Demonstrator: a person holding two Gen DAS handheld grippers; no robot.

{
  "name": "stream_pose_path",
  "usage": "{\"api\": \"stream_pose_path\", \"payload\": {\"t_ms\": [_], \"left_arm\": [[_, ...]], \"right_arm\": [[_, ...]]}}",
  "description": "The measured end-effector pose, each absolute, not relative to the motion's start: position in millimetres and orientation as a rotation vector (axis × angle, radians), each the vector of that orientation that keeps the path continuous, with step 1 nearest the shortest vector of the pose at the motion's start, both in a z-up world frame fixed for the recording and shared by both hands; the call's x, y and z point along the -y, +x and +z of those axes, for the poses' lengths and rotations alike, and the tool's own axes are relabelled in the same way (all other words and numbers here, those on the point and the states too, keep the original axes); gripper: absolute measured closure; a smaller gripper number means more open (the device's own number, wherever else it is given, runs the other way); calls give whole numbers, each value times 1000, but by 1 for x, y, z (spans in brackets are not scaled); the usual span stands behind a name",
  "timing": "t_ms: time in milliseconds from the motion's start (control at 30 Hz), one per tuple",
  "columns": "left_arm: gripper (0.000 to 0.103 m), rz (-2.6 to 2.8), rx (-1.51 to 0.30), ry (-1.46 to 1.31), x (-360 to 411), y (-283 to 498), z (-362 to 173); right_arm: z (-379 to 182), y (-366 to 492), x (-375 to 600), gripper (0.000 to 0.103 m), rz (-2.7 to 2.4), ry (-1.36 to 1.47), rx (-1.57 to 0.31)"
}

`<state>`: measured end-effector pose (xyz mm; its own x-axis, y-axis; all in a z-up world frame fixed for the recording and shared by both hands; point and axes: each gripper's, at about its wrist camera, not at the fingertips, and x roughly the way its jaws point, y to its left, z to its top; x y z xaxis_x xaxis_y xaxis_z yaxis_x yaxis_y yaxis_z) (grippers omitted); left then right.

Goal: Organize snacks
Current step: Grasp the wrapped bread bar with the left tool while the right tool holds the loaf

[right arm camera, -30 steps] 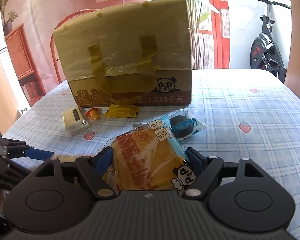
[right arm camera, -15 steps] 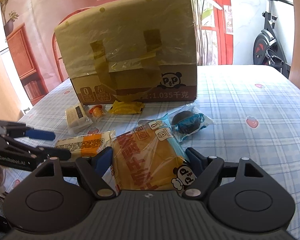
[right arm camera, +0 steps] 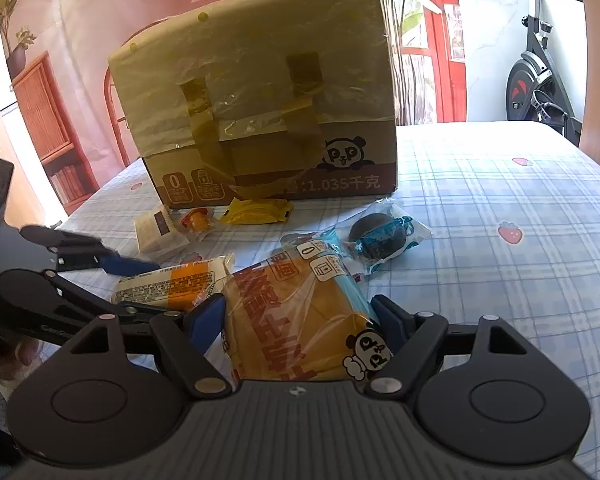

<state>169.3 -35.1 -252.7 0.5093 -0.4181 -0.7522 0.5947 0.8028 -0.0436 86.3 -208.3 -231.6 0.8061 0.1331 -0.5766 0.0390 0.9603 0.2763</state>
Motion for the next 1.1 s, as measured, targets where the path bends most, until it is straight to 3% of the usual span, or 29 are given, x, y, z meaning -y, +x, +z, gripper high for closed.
{"api": "stream_pose_path", "payload": {"t_ms": [167,1100], "left_arm": [[51,-532,-836,153,20,162,-255],[51,-395,-779,18,2,143,-257]], "right_arm": [[-233,85,206,23,36,291,-613],[-242,76,185,20,-38,185,-543]]}}
